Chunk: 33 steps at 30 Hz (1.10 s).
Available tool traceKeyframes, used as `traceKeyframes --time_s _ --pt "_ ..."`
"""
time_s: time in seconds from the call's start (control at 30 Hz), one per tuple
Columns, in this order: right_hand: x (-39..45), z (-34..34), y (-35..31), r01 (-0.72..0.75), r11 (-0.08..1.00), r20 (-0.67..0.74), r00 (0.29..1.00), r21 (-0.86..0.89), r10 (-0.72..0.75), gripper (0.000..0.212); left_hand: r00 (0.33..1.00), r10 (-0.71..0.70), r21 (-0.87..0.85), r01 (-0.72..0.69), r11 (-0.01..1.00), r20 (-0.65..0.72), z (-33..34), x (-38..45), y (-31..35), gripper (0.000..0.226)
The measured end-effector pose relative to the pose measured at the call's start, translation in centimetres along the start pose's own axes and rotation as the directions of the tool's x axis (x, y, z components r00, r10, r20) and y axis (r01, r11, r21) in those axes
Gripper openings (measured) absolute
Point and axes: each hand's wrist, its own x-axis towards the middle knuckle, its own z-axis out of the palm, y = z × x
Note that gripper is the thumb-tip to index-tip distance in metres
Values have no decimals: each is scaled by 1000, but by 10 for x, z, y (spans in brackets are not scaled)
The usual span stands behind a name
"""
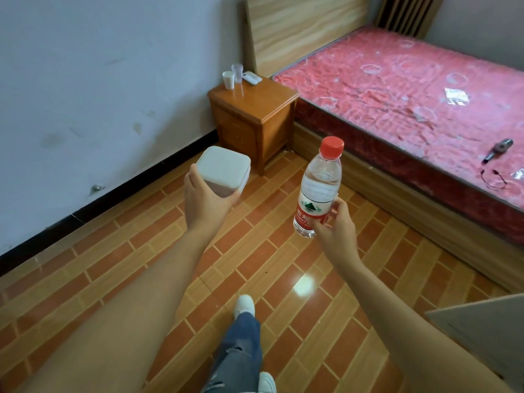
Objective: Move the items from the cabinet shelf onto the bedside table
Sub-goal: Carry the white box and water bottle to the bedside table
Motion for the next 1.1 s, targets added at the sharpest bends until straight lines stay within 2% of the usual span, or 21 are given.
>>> traceKeyframes --time_s 0.67,0.87,1.1 --pt "234 70 -21 -32 999 -79 996 0 32 56 996 47 -80 -41 996 75 108 239 16 103" --pt "303 77 -18 -46 999 -75 996 15 47 57 998 43 -22 -42 999 48 141 297 31 103" --pt "417 69 -6 -50 999 -53 997 16 50 56 999 30 -36 -30 999 16 200 379 69 104"
